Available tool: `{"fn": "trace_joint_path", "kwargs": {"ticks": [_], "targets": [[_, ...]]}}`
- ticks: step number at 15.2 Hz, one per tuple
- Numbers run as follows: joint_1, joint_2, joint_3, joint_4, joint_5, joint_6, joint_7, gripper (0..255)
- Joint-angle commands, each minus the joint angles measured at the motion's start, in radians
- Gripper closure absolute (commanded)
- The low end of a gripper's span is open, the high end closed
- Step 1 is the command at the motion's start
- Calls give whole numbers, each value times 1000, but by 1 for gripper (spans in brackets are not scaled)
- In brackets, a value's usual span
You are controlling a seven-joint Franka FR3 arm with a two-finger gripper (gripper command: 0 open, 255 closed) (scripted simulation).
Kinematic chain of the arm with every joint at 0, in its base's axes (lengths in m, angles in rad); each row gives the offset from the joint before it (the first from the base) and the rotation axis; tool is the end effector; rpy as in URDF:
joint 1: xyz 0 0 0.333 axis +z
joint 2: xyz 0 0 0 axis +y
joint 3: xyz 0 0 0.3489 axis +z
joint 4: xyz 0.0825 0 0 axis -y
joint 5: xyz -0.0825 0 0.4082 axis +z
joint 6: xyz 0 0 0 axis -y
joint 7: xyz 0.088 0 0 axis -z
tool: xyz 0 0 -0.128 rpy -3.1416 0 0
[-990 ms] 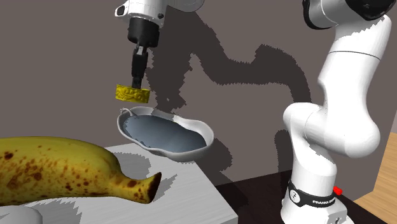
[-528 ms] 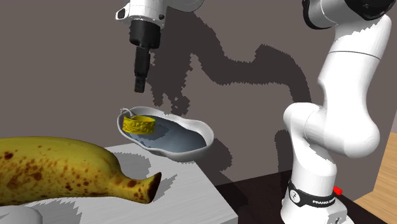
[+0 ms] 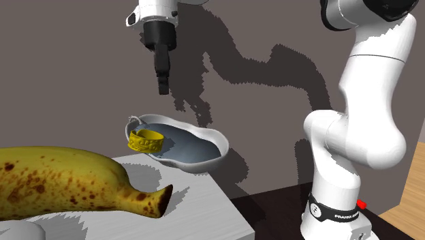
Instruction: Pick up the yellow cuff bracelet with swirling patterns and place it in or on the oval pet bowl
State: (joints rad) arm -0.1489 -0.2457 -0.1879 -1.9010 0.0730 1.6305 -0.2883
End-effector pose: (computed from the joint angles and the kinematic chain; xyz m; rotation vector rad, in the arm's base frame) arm 0.4668 -0.1643 0.6075 -3.0192 0.0721 -0.0126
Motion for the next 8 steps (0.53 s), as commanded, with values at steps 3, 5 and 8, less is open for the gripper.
{"fn": "trace_joint_path", "kwargs": {"ticks": [3, 5, 8], "targets": [[-26, 58, -21, 37, 0, 61, -4, 0], [-32, 58, -16, 37, 1, 61, -4, 0], [-38, 58, -11, 37, 2, 61, -5, 0]]}}
